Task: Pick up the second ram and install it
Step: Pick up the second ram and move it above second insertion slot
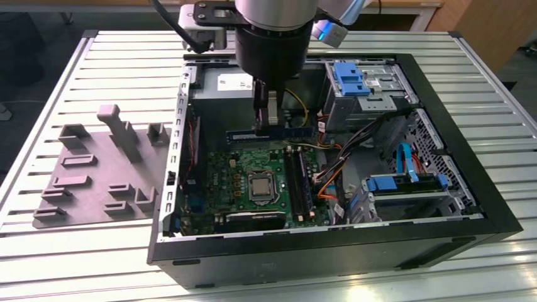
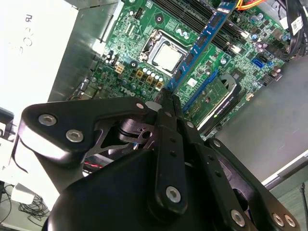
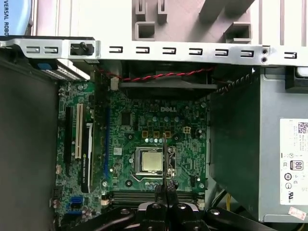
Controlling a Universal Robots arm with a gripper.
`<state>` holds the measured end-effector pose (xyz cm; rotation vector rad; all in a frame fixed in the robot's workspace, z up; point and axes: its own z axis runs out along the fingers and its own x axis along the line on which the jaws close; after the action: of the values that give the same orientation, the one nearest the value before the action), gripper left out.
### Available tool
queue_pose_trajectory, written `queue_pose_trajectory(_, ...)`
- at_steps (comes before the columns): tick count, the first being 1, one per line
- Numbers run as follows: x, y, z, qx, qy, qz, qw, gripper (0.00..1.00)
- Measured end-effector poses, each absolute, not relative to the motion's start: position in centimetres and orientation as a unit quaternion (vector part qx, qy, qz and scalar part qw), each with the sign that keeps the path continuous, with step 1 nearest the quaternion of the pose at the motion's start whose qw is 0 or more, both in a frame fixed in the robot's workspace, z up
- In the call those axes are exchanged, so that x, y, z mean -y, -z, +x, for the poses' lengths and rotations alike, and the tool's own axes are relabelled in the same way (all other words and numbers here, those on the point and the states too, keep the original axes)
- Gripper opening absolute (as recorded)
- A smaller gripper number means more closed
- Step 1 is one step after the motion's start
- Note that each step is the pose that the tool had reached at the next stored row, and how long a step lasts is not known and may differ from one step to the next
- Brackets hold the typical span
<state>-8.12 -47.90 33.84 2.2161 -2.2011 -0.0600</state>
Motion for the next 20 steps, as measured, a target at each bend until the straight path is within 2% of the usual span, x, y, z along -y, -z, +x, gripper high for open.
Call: queue_pose_trajectory(20,48.2,-32.5,-7.6,0.705,0.019,0.709,0.009,0.12)
